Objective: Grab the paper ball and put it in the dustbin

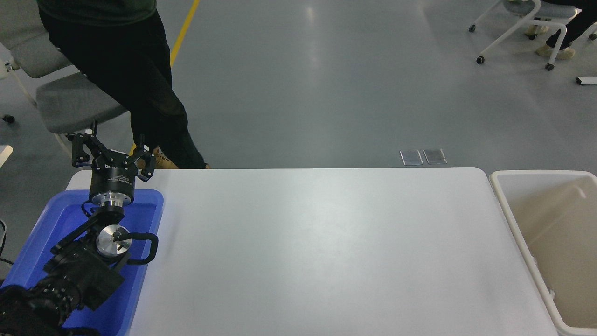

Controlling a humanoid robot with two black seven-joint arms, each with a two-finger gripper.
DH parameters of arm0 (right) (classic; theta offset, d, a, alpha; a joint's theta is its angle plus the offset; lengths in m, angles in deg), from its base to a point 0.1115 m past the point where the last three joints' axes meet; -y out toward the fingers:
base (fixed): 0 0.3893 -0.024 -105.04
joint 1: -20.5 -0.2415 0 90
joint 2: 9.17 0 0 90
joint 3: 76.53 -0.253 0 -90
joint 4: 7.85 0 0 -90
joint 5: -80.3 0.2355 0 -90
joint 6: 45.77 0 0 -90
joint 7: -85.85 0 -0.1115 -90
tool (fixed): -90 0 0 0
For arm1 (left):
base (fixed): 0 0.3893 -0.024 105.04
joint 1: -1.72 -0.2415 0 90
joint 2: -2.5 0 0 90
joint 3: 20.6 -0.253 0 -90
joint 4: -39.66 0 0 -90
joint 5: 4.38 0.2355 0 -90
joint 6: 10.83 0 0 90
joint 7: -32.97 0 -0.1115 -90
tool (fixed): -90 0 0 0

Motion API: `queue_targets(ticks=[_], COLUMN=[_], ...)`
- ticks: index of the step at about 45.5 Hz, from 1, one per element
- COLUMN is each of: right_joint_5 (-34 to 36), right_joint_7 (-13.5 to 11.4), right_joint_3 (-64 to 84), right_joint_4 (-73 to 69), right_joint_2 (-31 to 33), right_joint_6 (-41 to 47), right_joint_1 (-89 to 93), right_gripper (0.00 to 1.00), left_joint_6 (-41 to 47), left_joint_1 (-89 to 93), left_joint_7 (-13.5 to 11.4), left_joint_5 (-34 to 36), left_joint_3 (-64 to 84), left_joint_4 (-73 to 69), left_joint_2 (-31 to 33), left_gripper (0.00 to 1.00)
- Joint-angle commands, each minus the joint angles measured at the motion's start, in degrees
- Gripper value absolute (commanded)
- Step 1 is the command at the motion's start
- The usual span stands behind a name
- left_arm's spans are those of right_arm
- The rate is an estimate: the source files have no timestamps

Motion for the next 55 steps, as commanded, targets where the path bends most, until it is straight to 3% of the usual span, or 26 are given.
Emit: queue_targets(ticks=[1,16,19,23,55], right_joint_5=[0.37,0.01,0.01,-0.07,0.28], right_joint_7=[0.03,0.47,0.56,0.56,0.47], right_joint_3=[-5.12,-5.12,-5.12,-5.12,-5.74], right_joint_4=[5.44,5.45,5.45,5.53,5.27], right_joint_2=[-8.15,-9.47,-9.47,-9.38,-9.12], right_joint_6=[-0.09,-0.26,-0.26,0.00,-0.18], right_joint_1=[5.13,5.22,5.22,5.22,-1.72], right_gripper=[0.00,0.01,0.26,1.00,1.00], left_joint_6=[0.00,0.00,0.00,0.00,0.00], left_joint_1=[-0.01,-0.01,-0.01,-0.01,-0.01], left_joint_7=[0.00,0.00,0.00,0.00,0.00], left_joint_5=[0.00,0.00,0.00,0.00,0.00], left_joint_3=[0.00,0.00,0.00,0.00,0.00], left_joint_4=[0.00,0.00,0.00,0.00,0.00], left_joint_2=[0.00,0.00,0.00,0.00,0.00], left_gripper=[0.99,0.99,0.99,0.99,0.99])
